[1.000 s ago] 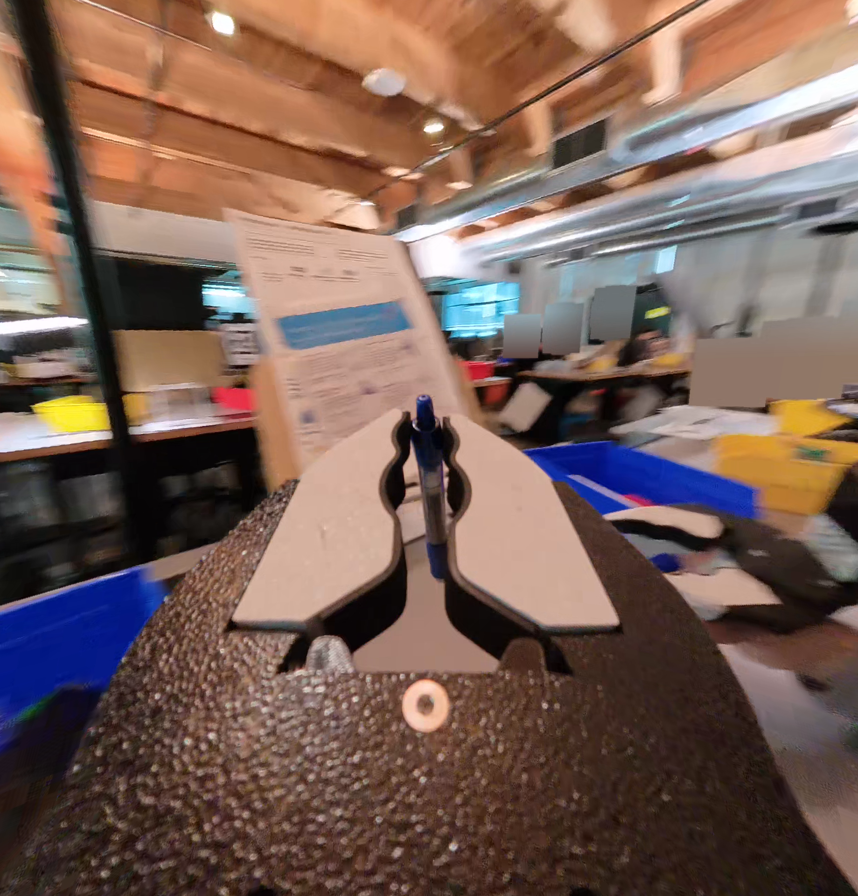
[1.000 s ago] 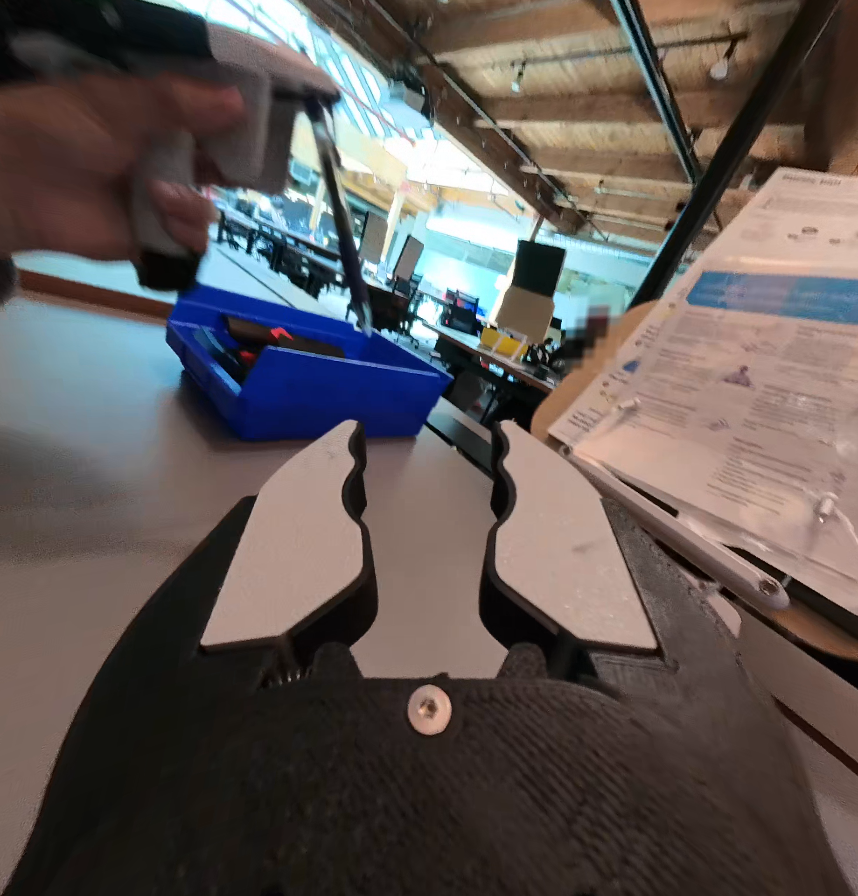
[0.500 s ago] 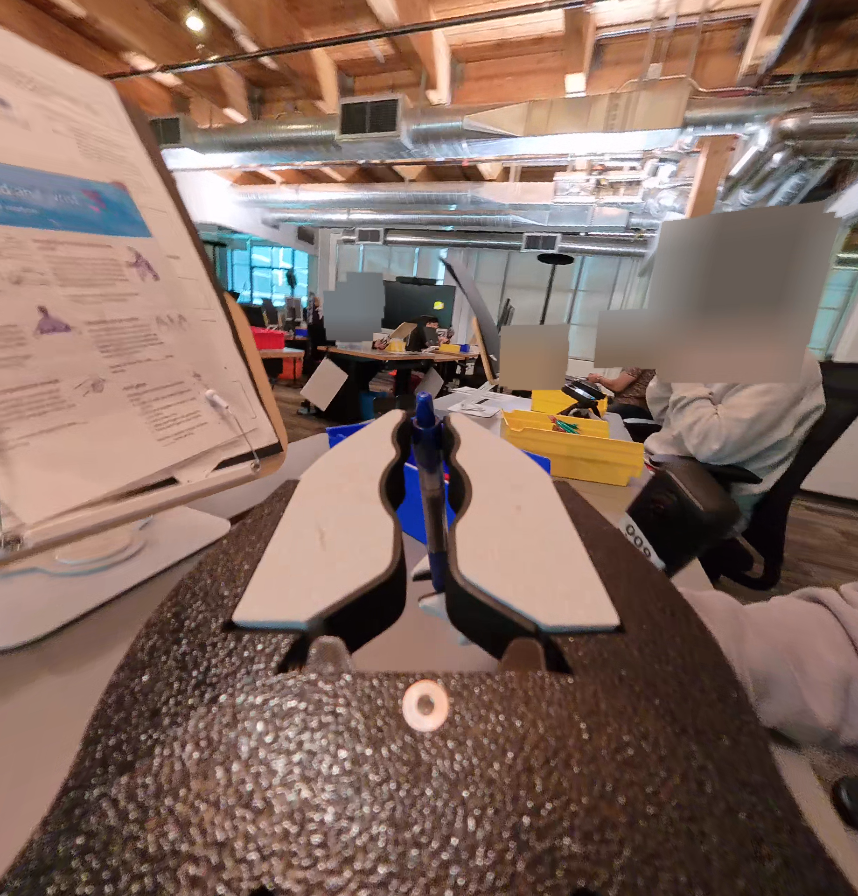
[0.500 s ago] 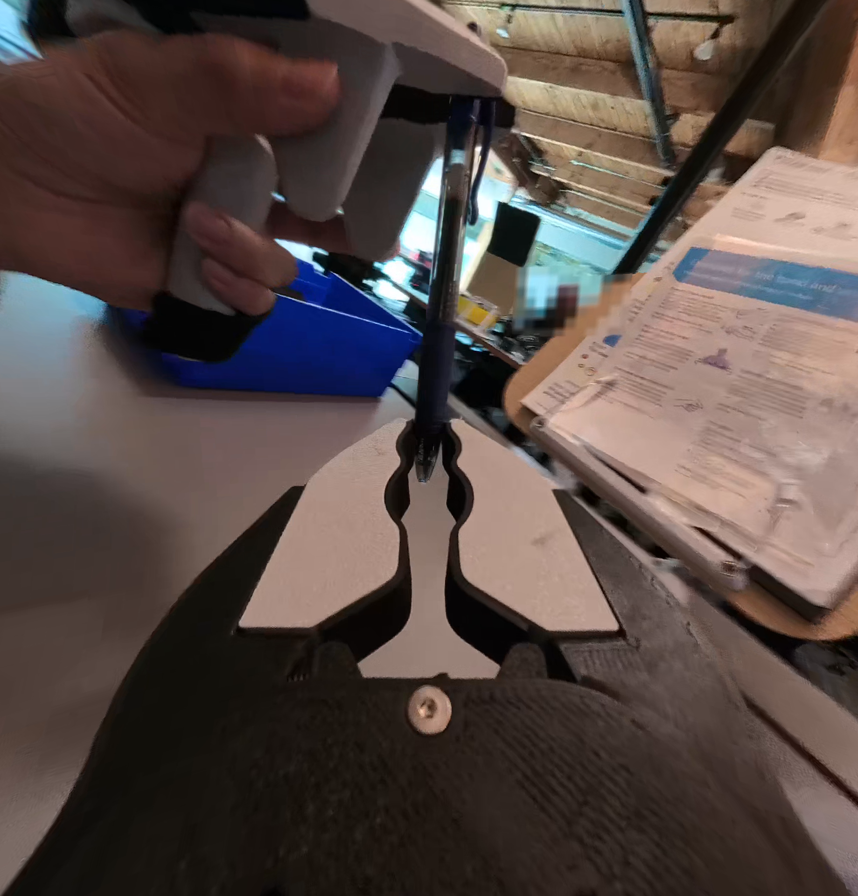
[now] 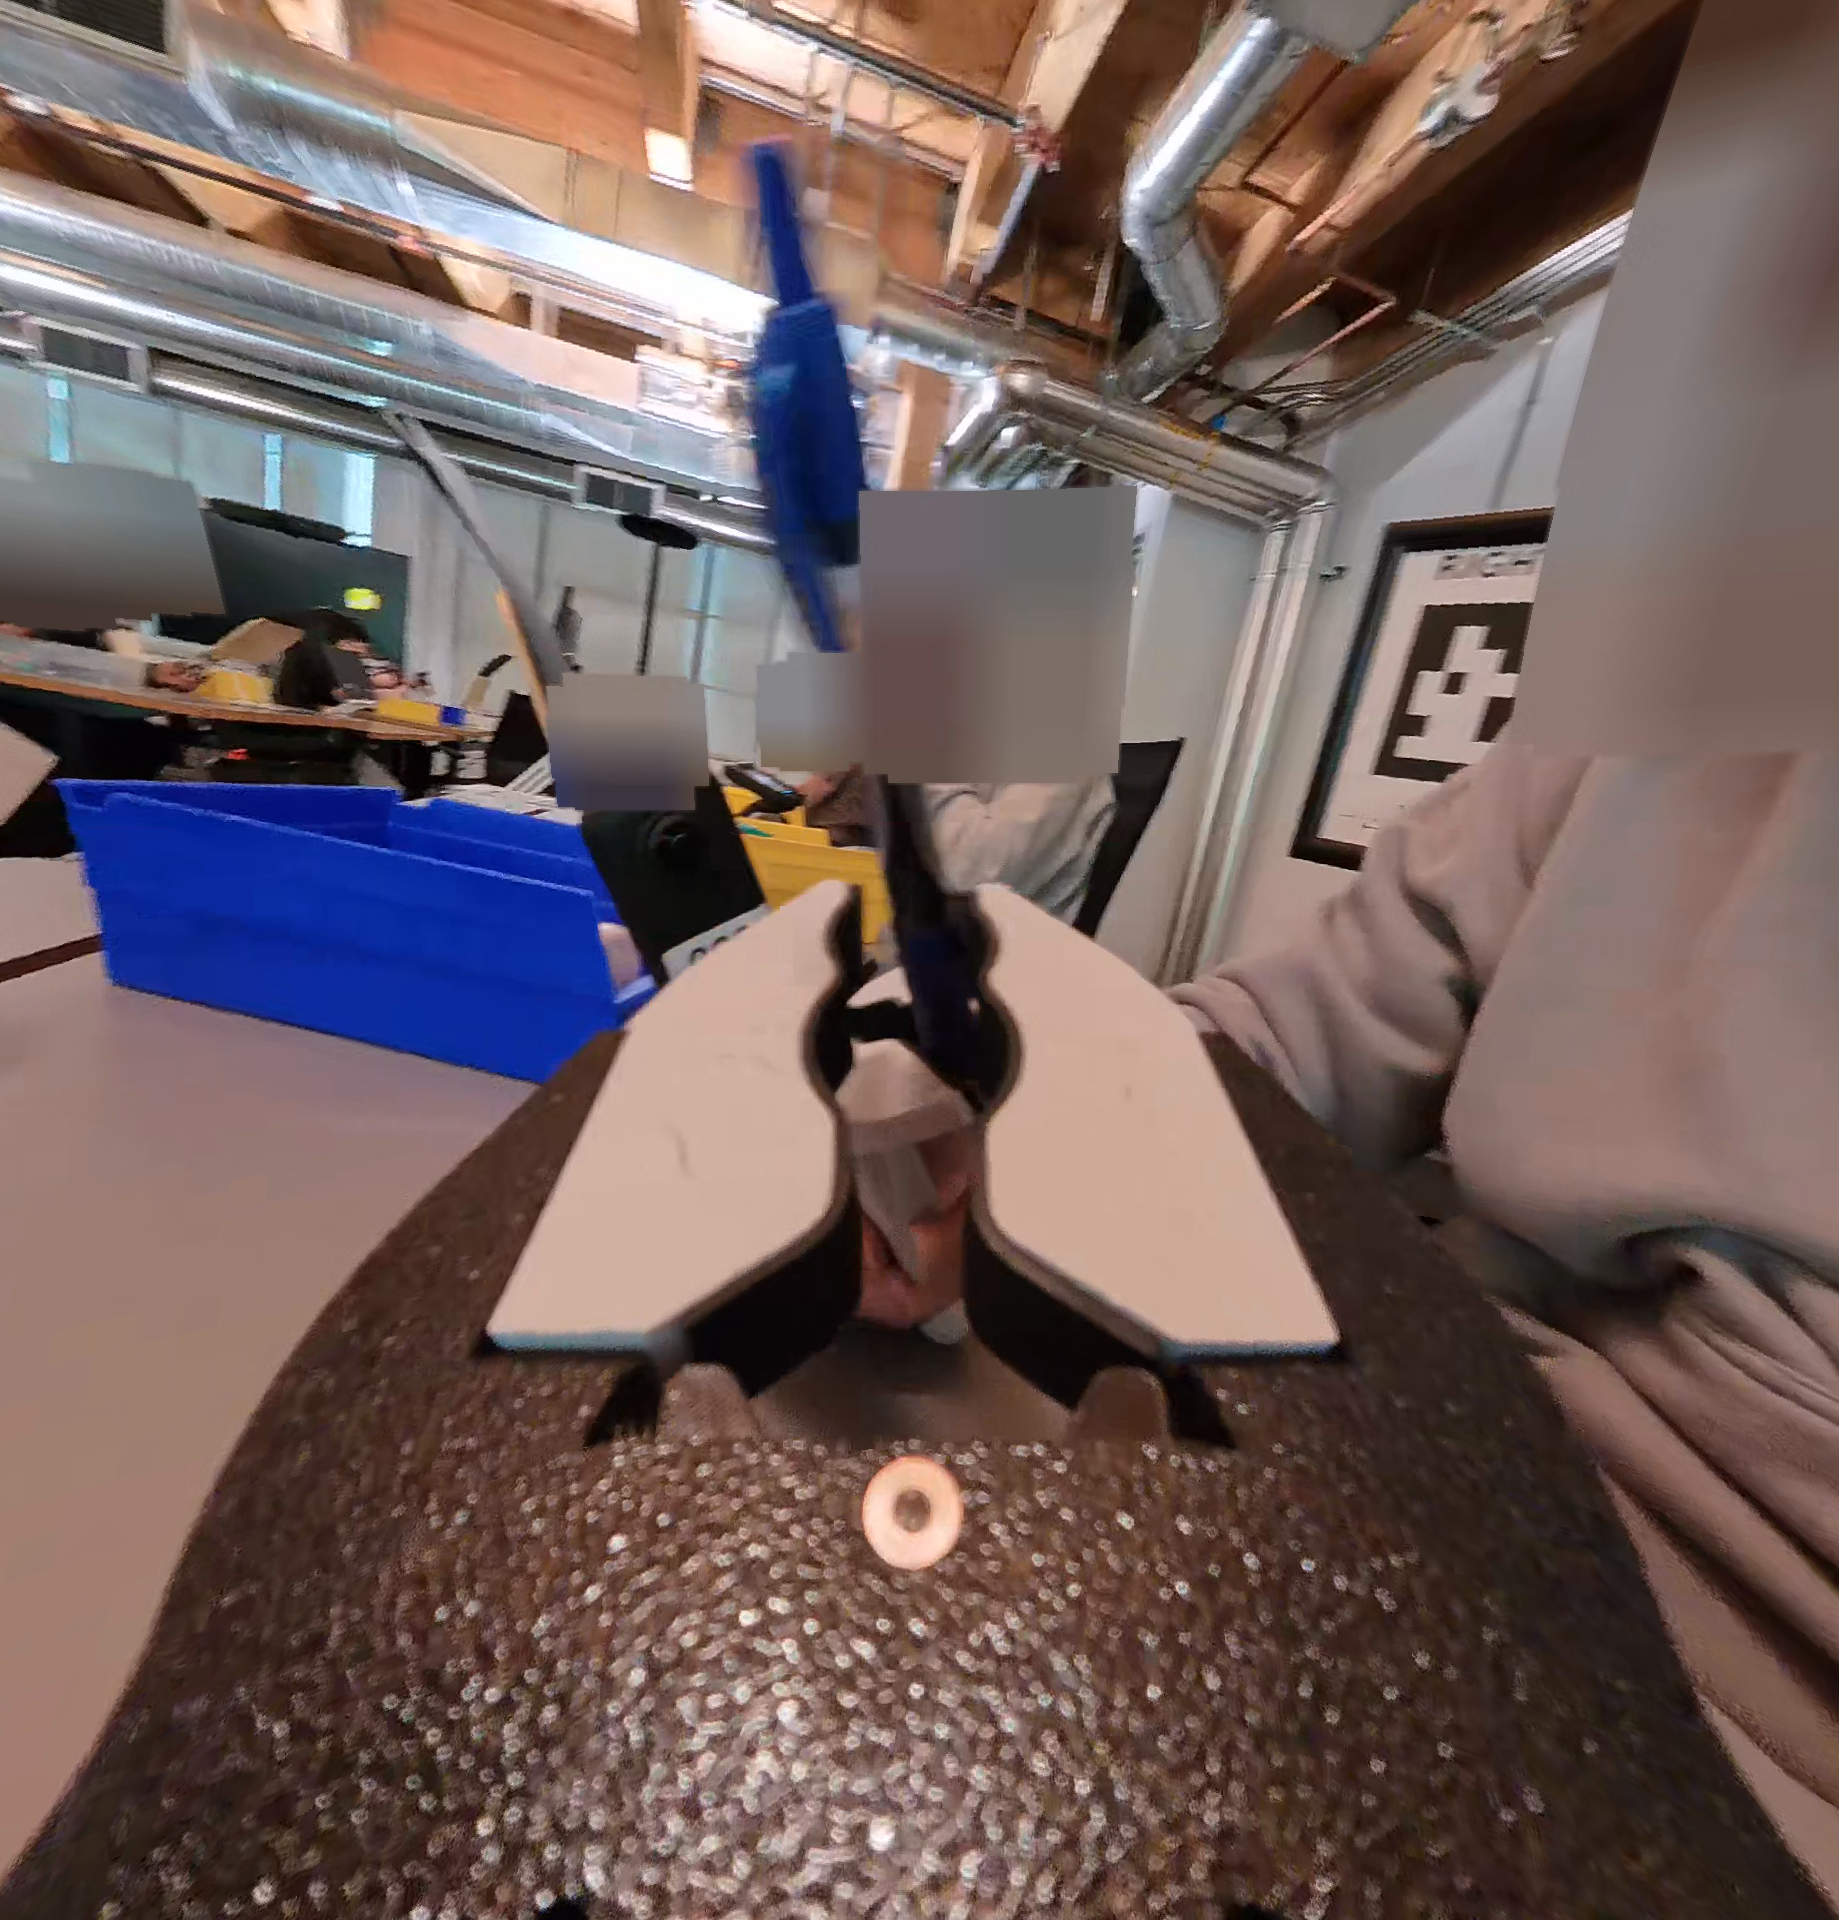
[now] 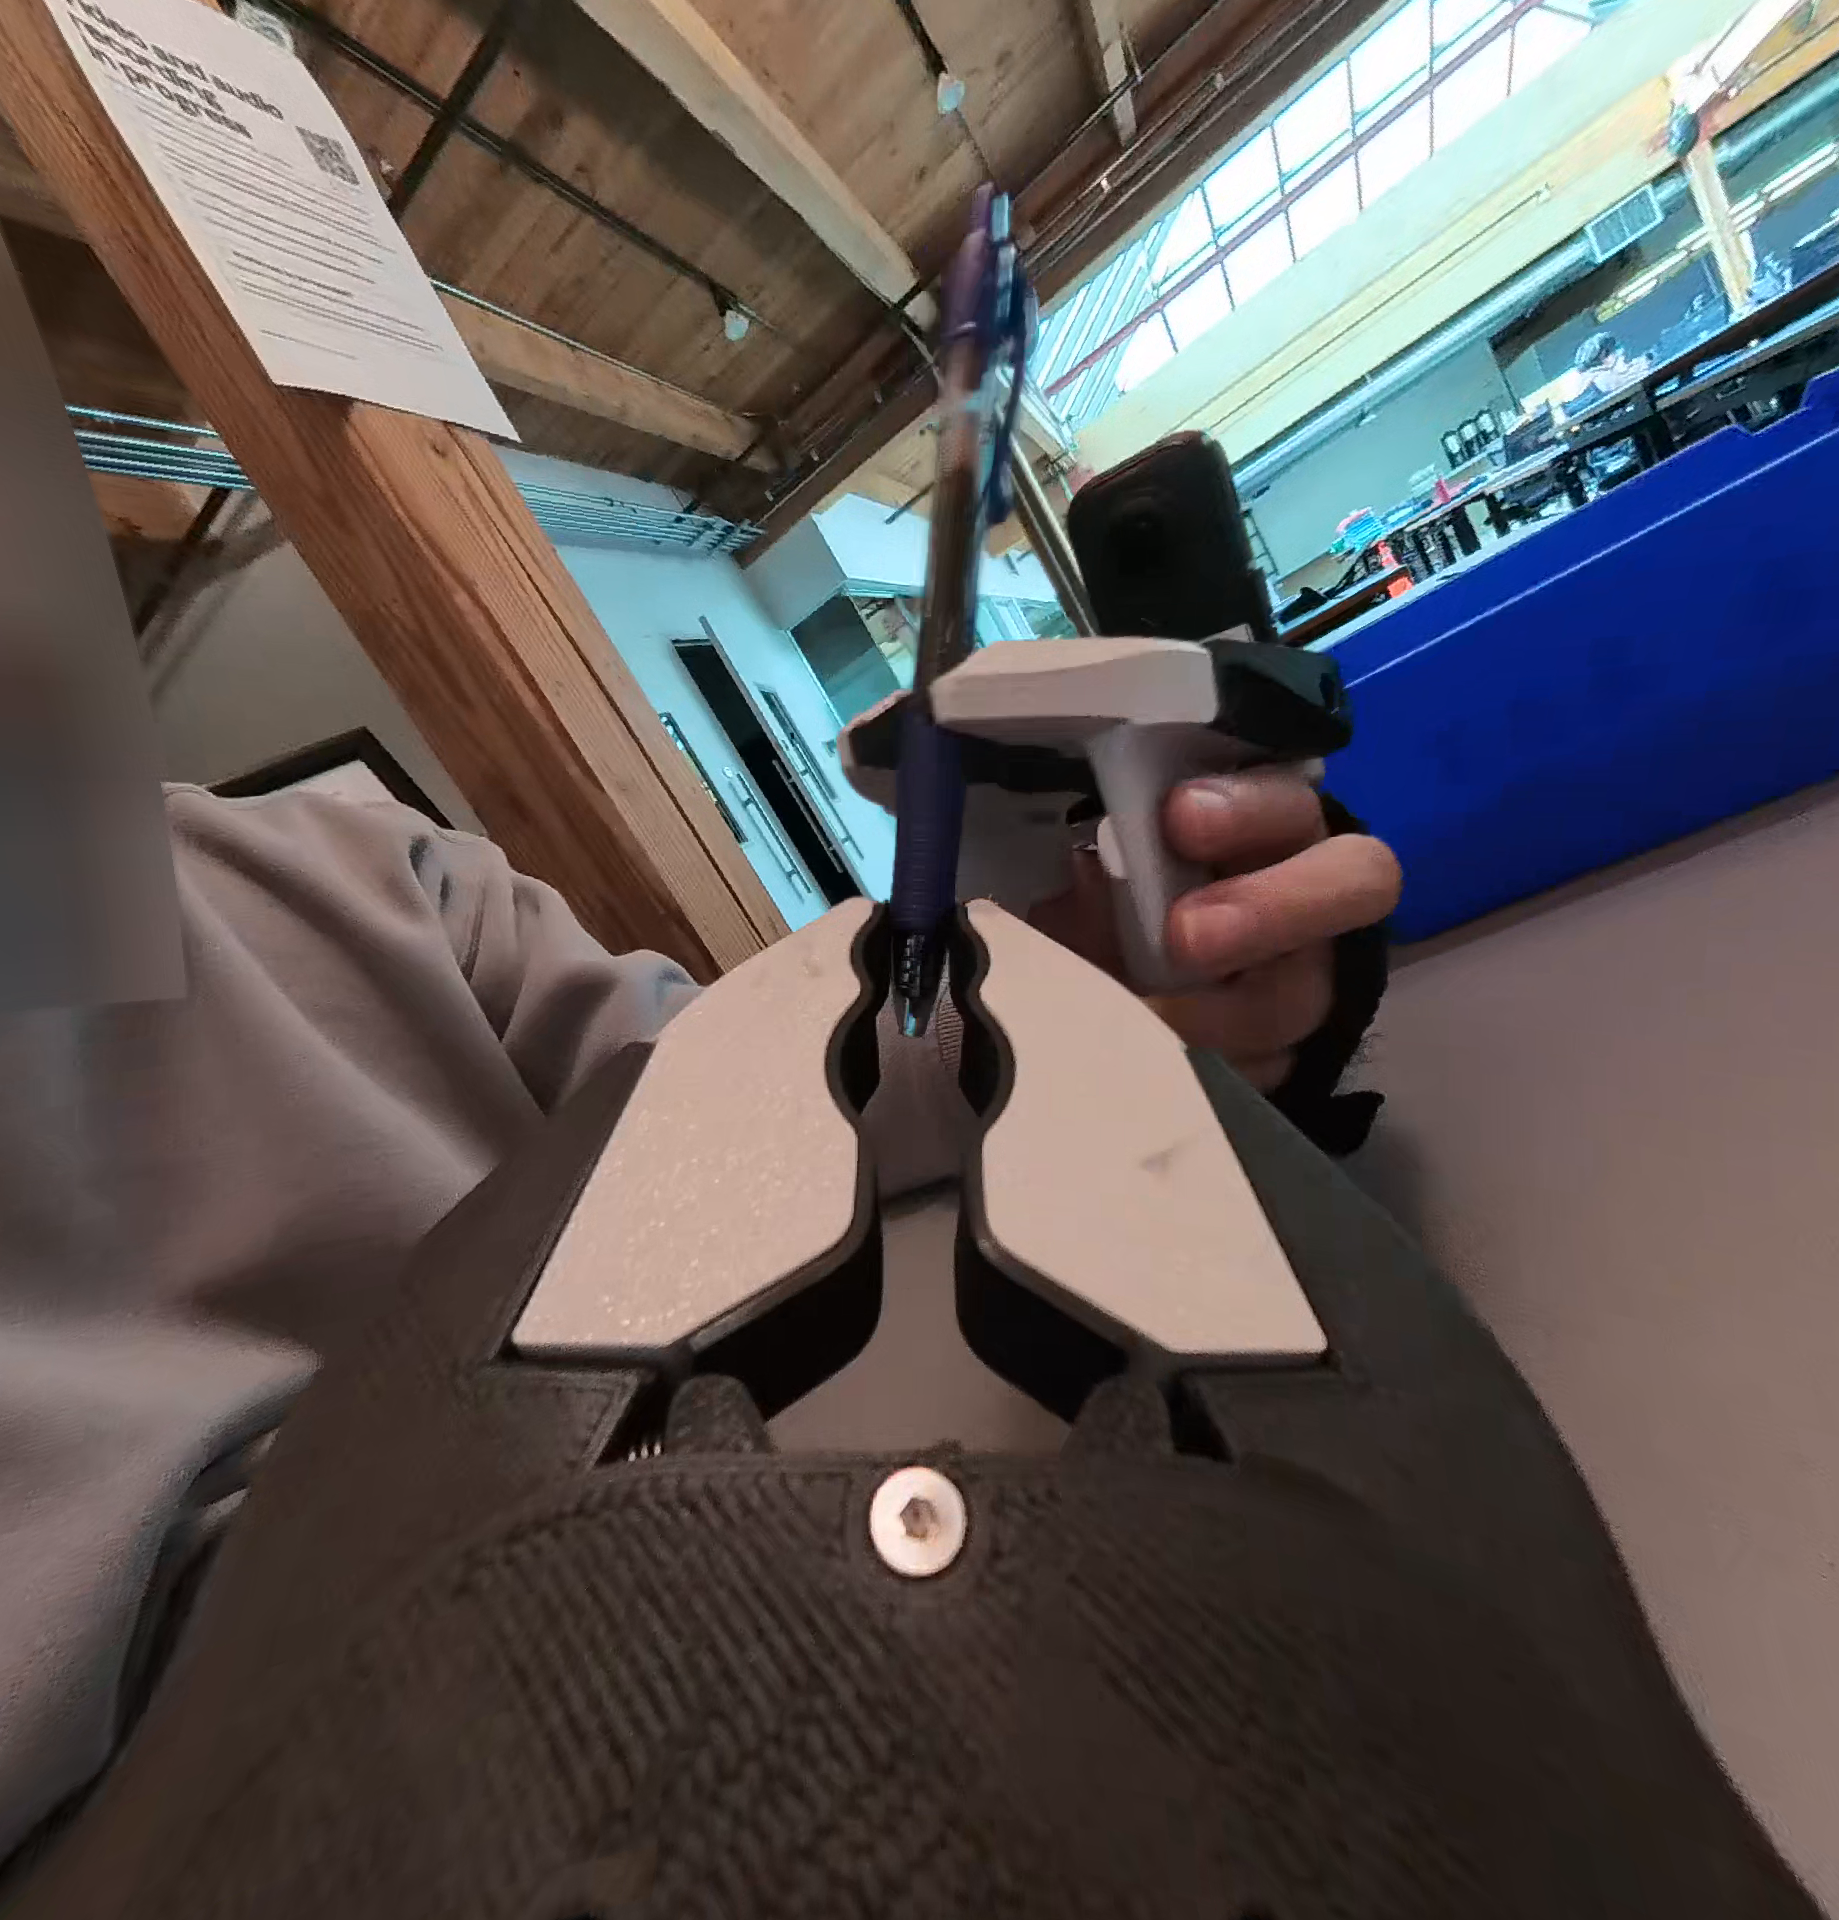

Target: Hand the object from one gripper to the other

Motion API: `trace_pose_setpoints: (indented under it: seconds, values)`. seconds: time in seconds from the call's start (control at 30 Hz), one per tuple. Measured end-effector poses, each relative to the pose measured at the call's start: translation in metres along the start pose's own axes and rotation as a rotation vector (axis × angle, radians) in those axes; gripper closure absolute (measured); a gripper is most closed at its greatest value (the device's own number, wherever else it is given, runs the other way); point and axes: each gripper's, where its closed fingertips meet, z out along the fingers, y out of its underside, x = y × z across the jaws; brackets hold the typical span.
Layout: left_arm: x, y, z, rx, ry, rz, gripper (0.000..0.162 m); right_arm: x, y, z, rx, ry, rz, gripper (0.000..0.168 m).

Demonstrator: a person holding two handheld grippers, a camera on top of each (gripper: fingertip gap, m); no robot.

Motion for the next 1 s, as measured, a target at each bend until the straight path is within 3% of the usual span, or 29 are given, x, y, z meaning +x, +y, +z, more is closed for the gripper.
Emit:
trace_pose_setpoints:
  seconds: [0.13, 0.2, 0.27, 0.33, 0.5, 0.57, 0.67, 0.77, 0.83, 0.93, 1.0]
  values:
    - [-0.002, -0.001, 0.000, -0.011, -0.019, 0.020, 0.151, 0.005, -0.005, -0.004, 0.029, 0.038, -0.016, 0.157]
    - [-0.020, 0.002, -0.002, -0.055, -0.159, 0.072, 0.151, 0.026, -0.016, -0.013, 0.078, 0.233, -0.137, 0.153]
    - [-0.043, 0.002, -0.006, -0.081, -0.342, 0.111, 0.151, 0.036, -0.029, -0.023, 0.115, 0.405, -0.315, 0.134]
    - [-0.054, 0.003, -0.008, -0.097, -0.441, 0.105, 0.151, 0.039, -0.035, -0.031, 0.073, 0.543, -0.526, 0.138]
    - [-0.052, 0.002, 0.001, -0.096, -0.469, 0.075, 0.151, 0.044, -0.037, -0.038, -0.113, 0.820, -0.996, 0.142]
    - [-0.052, 0.004, 0.003, -0.107, -0.474, 0.075, 0.151, 0.043, -0.039, -0.038, -0.159, 0.878, -1.121, 0.158]
    - [-0.051, 0.004, 0.003, -0.108, -0.473, 0.073, 0.151, 0.044, -0.040, -0.038, -0.224, 0.930, -1.204, 0.157]
    - [-0.046, 0.000, 0.005, -0.085, -0.442, 0.090, 0.151, 0.038, -0.041, -0.035, -0.201, 0.865, -1.090, 0.158]
    - [-0.035, -0.006, 0.008, -0.039, -0.365, 0.105, 0.150, 0.023, -0.041, -0.026, -0.070, 0.676, -0.853, 0.158]
    - [-0.027, -0.006, 0.012, -0.030, -0.307, 0.119, 0.127, -0.002, -0.050, -0.022, 0.153, 0.328, -0.411, 0.158]
    - [-0.022, -0.005, 0.014, -0.028, -0.264, 0.113, 0.127, -0.007, -0.052, -0.026, 0.207, 0.201, -0.239, 0.158]
